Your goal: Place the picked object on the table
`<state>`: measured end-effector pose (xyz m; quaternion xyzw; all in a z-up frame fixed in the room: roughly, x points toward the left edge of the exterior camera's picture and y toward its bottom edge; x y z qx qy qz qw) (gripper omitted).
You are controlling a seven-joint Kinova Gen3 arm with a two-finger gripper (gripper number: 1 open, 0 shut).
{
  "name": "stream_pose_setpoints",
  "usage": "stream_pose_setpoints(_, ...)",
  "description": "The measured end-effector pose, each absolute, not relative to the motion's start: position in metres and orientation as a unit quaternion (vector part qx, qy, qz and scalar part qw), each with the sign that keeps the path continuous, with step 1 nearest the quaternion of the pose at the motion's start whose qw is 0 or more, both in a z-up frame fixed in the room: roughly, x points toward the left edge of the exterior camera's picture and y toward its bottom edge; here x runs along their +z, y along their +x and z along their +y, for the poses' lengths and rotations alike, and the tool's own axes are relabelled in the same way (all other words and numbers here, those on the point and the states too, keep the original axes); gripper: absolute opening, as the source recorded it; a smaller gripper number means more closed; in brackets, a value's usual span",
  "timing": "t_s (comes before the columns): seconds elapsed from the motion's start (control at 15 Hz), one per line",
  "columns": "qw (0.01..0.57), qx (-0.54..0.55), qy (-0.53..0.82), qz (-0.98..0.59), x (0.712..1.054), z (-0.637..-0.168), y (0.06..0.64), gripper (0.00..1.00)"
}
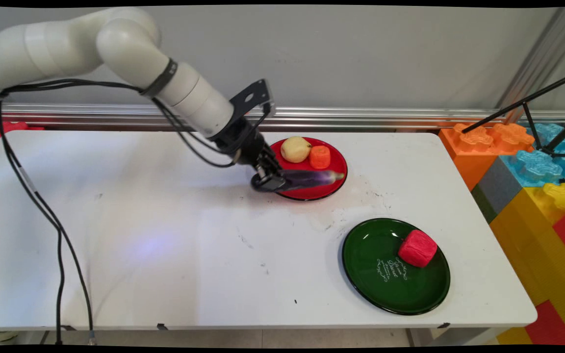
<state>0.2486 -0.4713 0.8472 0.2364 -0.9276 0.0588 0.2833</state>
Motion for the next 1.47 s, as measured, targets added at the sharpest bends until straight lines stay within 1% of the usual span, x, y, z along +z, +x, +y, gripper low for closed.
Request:
stream_pose_setpoints(0.27,0.264,0.055,0.235,-0.934,0.837,-0.449,0.257,0.0)
stream_pose_setpoints(0.6,0.245,0.058,0.238,-0.938,0.81,-0.434,0.258,0.0)
stream_pose_setpoints(1.07,0.232,0.06,0.247,-0.939,0.775,-0.427,0.253,0.0)
stream_pose_setpoints(1.47,0.234,0.061,0.25,-0.937,0.764,-0.427,0.248,0.0)
